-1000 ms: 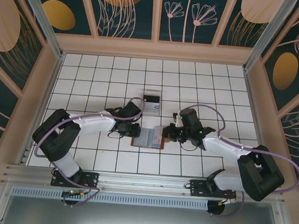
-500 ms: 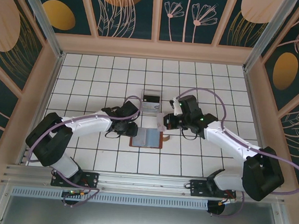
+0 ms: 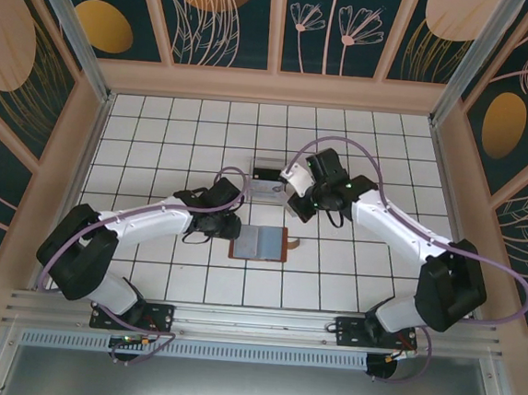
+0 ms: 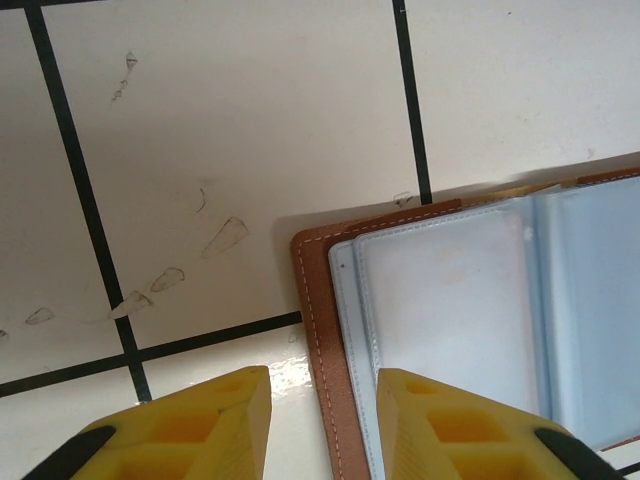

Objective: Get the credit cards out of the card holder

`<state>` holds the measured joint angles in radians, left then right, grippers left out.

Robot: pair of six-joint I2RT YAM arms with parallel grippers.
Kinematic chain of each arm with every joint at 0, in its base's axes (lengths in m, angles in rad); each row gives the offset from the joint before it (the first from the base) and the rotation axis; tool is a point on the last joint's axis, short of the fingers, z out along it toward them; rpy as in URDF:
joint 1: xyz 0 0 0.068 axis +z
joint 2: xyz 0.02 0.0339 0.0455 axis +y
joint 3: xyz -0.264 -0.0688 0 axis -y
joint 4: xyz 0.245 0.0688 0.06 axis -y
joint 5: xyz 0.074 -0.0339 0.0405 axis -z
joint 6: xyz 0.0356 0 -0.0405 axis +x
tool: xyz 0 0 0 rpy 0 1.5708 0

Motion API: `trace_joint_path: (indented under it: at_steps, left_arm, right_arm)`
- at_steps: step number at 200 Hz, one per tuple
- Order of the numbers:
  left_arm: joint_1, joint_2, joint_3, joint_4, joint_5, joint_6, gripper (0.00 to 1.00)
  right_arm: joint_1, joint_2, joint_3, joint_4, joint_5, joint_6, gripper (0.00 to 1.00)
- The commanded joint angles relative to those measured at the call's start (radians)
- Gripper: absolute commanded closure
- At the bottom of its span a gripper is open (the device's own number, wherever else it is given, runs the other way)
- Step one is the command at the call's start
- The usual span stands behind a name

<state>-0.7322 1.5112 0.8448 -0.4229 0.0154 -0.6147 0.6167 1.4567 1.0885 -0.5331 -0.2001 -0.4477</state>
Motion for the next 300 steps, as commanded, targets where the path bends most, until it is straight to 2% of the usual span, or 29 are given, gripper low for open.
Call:
trace_joint_path:
  at_steps: [1,49,98,195,300]
  left_arm:
    - [0.003,-0.026,-0.026,-0.015,-0.021,-0.017,0.65]
    - [0.003,-0.053,-0.08,0.02,-0.005,-0.049,0.65]
    - [0.003,-0.082,-0.117,0.032,-0.008,-0.074,0.64]
    - [0.003,-0.114,-0.149,0.04,-0.012,-0.097,0.63]
    - [0.002,-0.109,-0.13,0.016,-0.027,-0.103,0.62]
  right_arm:
    - [-0.002,0.052,0.078,-0.128,0.037,-0.238,1.0]
    - [0.0,0.155,0.226,-0.226,0.066,-0.406,1.0]
    - [0.009,0.278,0.395,-0.309,0.092,-0.503,1.0]
    - [0.02,0.501,0.722,-0.376,0.141,-0.617,1.0]
    - [0.019,0.684,0.963,-0.43,0.134,-0.684,1.0]
